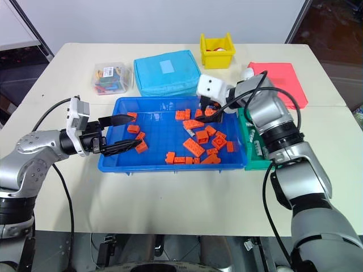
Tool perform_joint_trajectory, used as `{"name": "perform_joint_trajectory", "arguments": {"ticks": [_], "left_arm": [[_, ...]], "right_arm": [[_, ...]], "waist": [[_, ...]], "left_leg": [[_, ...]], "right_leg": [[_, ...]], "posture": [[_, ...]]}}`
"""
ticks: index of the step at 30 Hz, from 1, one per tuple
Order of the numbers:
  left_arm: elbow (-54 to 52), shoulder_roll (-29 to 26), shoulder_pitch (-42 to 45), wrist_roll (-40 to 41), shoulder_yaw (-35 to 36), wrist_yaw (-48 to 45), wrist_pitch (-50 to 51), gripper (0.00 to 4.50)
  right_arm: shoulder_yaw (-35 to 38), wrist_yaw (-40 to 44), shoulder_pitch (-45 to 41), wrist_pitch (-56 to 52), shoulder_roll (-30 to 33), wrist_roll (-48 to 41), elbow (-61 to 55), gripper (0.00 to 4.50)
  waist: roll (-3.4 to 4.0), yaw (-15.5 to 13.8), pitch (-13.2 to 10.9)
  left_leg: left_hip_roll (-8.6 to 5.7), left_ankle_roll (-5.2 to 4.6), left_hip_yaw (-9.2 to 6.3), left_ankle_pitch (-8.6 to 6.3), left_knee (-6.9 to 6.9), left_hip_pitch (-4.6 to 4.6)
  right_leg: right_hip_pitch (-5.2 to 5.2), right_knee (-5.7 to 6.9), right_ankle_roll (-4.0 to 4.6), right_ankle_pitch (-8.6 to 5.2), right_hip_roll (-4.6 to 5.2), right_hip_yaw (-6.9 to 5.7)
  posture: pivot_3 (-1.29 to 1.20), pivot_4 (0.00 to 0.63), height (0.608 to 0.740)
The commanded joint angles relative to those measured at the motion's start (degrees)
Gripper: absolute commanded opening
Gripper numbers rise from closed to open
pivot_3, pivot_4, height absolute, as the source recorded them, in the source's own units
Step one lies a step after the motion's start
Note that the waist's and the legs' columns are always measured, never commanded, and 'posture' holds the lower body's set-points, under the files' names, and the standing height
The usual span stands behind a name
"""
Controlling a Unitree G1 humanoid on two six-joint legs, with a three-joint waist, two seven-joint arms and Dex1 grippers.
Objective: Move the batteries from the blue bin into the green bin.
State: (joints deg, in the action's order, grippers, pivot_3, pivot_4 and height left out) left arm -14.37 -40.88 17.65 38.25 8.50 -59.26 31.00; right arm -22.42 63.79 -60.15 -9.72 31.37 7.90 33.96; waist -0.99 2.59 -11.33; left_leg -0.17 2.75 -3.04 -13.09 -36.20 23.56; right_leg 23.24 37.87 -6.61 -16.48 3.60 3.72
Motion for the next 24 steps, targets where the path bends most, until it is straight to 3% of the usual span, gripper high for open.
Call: {"name": "perform_joint_trajectory", "arguments": {"ticks": [1,10,13,18,24], "left_arm": [[-3.28,-0.30,-1.32,1.77,2.85,1.66,0.41,4.50],[-5.47,-0.09,-3.35,3.16,4.30,4.57,1.33,4.50],[-5.35,-0.17,-3.43,3.39,4.35,5.12,1.14,4.50],[-5.39,-0.11,-3.51,3.61,4.46,5.60,1.17,4.50],[-5.31,-0.16,-3.52,3.78,4.66,6.11,1.22,4.50]], "right_arm": [[-0.34,0.24,-3.00,5.57,-1.22,1.71,4.05,4.47],[-1.12,1.19,-4.12,12.55,-3.40,4.43,10.94,4.47],[-0.76,1.37,-3.97,12.98,-4.39,4.70,11.54,3.62],[-0.40,1.29,-3.56,12.84,-5.23,4.89,11.41,1.26],[0.24,1.08,-4.21,12.33,-5.32,4.70,11.52,1.26]], "waist": [[0.00,0.04,0.00],[0.00,0.05,0.00],[0.00,0.05,0.00],[0.00,0.12,0.00],[0.00,0.06,0.00]], "left_leg": [[0.00,0.00,0.00,0.00,0.00,0.00],[0.00,0.00,-0.01,0.00,-0.01,-0.02],[0.00,0.00,-0.01,0.00,-0.01,-0.02],[0.00,0.00,-0.02,0.00,-0.01,-0.02],[0.00,0.01,-0.02,0.00,-0.01,-0.02]], "right_leg": [[0.01,0.00,0.00,0.00,0.00,0.00],[0.00,0.03,0.00,0.00,-0.01,0.00],[0.00,0.04,0.00,0.00,-0.01,0.00],[0.01,0.05,0.00,0.00,-0.02,0.00],[0.00,0.05,0.00,0.00,-0.01,0.00]], "posture": [[0.00,0.150,0.740],[0.00,0.150,0.740],[0.00,0.150,0.740],[0.00,0.150,0.740],[0.00,0.150,0.740]]}}
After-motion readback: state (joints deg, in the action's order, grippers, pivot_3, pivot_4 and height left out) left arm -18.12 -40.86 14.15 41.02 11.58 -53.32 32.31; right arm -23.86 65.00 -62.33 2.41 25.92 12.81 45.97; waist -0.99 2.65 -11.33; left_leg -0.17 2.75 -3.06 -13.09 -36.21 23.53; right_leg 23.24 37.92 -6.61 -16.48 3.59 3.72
